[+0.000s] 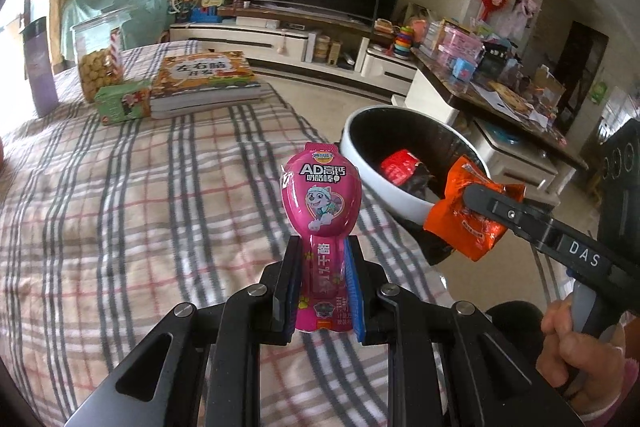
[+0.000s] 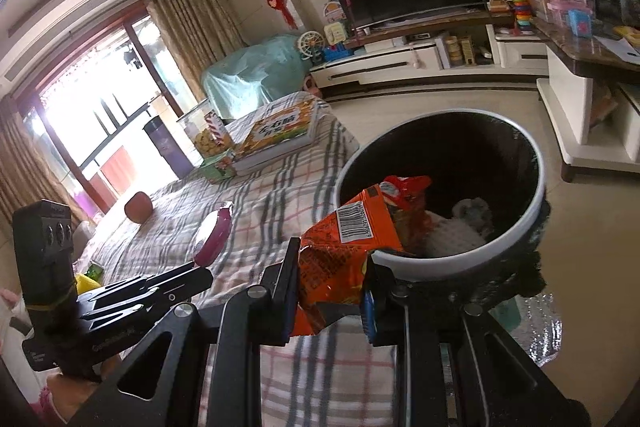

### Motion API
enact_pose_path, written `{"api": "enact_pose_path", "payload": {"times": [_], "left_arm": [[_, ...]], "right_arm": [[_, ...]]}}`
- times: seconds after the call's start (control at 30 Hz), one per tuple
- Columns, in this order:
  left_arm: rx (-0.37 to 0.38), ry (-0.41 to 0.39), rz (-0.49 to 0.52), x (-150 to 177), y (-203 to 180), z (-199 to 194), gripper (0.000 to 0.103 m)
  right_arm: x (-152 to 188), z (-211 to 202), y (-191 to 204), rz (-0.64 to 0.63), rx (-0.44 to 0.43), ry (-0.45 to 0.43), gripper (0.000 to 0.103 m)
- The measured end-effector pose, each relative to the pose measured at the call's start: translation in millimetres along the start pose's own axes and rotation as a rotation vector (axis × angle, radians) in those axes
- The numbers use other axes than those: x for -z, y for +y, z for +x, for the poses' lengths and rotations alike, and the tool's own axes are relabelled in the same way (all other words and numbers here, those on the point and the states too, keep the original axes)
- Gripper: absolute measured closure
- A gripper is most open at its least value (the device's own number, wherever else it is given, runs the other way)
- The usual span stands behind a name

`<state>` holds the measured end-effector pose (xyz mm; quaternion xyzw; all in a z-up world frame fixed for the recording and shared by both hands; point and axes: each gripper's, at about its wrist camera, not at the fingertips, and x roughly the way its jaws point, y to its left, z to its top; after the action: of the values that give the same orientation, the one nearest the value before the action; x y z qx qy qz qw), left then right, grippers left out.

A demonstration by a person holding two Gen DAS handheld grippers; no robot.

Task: Collect trash
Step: 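Carry the pink tube and orange wrapper over the black bin, then lower both items into the bin and open both tools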

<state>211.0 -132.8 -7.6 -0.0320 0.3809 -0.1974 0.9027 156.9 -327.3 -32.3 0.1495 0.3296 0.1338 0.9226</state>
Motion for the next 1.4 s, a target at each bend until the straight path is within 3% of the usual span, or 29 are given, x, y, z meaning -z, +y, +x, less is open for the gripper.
{"api": "enact_pose_path", "payload": {"times": [1.4], "left_arm": [[0.044,0.018,0.102,-25,-49,40,0.084]], "right_arm": [[-30,-16,-46,0.035,0.068,-0.051,0.078]]}}
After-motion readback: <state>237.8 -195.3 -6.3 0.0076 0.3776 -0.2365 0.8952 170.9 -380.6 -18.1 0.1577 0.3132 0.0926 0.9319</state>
